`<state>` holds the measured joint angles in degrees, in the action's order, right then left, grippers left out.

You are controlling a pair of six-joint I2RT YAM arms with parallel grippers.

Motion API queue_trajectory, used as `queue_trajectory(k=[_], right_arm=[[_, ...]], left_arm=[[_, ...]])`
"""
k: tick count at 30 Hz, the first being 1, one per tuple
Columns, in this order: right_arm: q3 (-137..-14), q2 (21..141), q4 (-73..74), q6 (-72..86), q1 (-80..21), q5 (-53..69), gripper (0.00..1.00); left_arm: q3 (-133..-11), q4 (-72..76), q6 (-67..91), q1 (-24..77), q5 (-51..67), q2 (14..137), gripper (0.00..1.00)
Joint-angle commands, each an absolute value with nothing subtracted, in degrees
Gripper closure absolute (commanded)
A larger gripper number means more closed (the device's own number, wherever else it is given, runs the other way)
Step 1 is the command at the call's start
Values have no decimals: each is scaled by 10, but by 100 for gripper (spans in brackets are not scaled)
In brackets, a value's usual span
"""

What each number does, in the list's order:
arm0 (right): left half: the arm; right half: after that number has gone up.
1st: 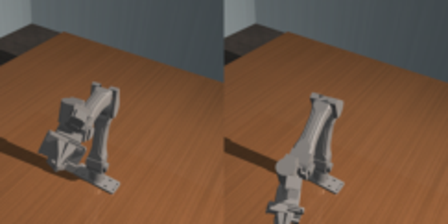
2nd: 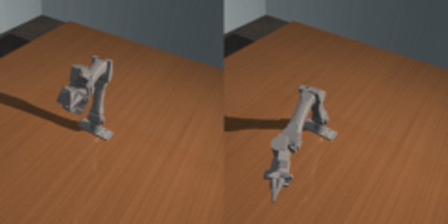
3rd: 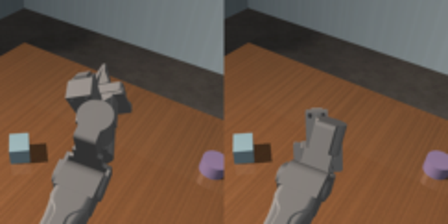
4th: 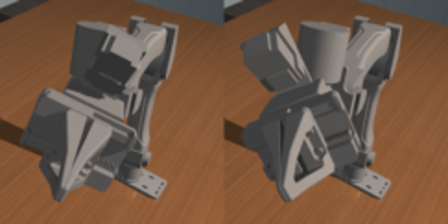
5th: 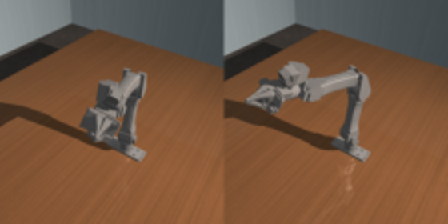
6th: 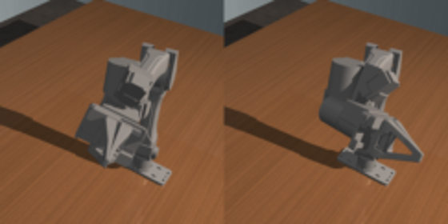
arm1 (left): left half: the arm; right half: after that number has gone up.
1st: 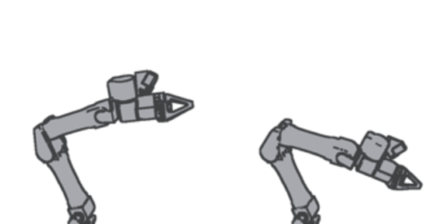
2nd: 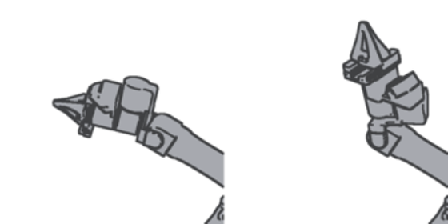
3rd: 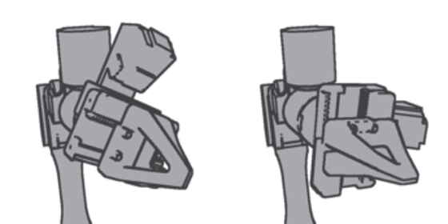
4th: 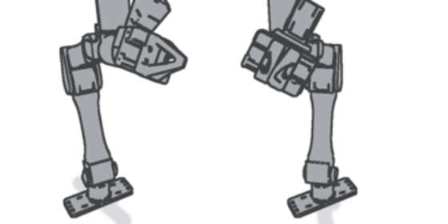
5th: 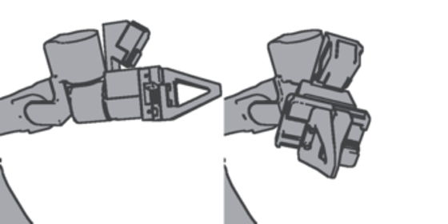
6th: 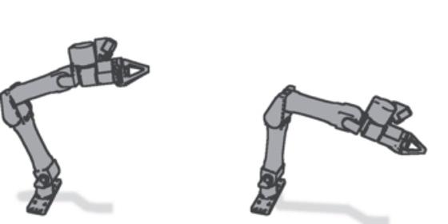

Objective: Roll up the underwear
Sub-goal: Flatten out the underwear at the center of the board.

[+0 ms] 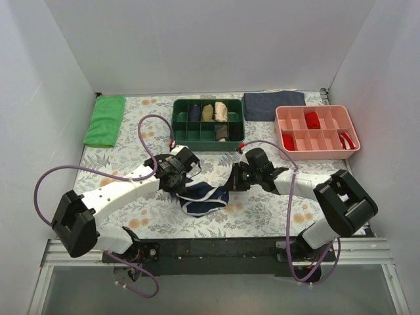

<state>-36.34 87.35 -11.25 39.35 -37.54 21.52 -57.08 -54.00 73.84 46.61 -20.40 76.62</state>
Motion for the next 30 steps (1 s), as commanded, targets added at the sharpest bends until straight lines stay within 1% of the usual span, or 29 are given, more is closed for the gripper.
queue_trajectory(k=[1, 3, 7, 11, 14, 17, 19, 21, 24, 26, 29, 30], right_arm=[[-402, 803, -71, 343, -375, 178, 99], [-415, 755, -40, 328, -376, 157, 99], [-474, 674, 75, 277, -376, 86, 99], [-519, 599, 126, 221, -376, 35, 99], [-525, 564, 156, 174, -376, 39, 99], [-507, 565, 196, 171, -378, 61, 99], [-480, 551, 213, 185, -395, 61, 99], [-446, 494, 204, 205, -413, 52, 99], [-437, 423, 211, 217, -417, 63, 99], [-453, 400, 223, 217, -417, 66, 99], [-477, 401, 241, 210, -417, 62, 99], [-481, 406, 241, 209, -417, 62, 99]], left_arm=[[-613, -548, 730, 464, -221, 758, 100], [-648, -556, 722, 464, -215, 756, 100], [-748, -583, 714, 464, -185, 758, 100], [-831, -569, 703, 464, -171, 751, 100], [-828, -552, 693, 464, -167, 760, 100], [-779, -545, 707, 464, -164, 772, 100], [-752, -572, 741, 464, -160, 775, 100], [-736, -581, 758, 464, -144, 755, 100], [-715, -577, 774, 464, -97, 712, 100], [-737, -592, 794, 464, -79, 701, 100], [-804, -630, 795, 463, -69, 722, 87], [-823, -642, 795, 464, -74, 738, 90]])
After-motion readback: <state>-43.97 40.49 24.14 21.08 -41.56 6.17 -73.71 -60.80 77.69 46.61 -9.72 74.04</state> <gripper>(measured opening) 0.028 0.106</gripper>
